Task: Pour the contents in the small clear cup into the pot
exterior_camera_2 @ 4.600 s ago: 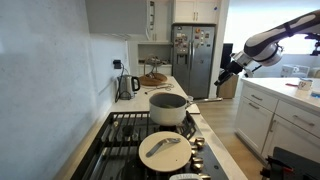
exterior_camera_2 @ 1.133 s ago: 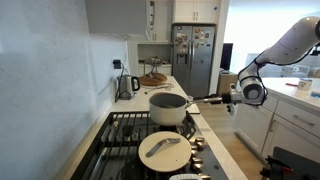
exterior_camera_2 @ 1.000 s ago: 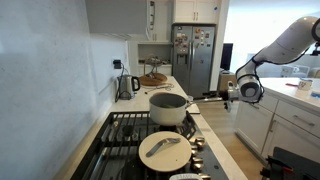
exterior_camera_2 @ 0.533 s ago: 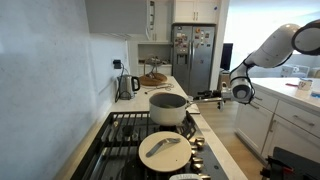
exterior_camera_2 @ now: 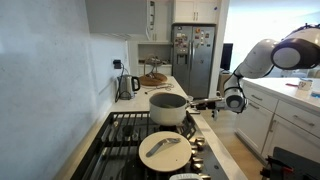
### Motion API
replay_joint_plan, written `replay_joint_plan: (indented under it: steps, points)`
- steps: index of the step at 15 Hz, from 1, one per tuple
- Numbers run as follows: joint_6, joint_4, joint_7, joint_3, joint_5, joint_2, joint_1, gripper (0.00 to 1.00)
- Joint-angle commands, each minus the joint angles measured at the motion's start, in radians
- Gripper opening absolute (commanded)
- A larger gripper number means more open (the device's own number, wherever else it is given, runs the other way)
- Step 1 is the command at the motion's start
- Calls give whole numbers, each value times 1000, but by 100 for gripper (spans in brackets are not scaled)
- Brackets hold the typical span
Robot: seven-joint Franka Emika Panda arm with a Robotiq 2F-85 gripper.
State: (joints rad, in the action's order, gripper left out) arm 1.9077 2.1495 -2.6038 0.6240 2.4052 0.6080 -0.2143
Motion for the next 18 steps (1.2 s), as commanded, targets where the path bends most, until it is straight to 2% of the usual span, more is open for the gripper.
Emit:
replay_joint_plan:
  steps: [1,7,15,16,17,18]
  points:
    - [-53,-63,0,53,86,86,-49,100]
    - [-70,-126,0,45,166,151,-45,100]
    - [-65,-128,4,29,143,128,-32,100]
    - [-68,-127,4,28,146,127,-31,75]
    - [-68,-127,5,28,146,126,-31,74]
    - [-67,-127,6,28,145,126,-30,66]
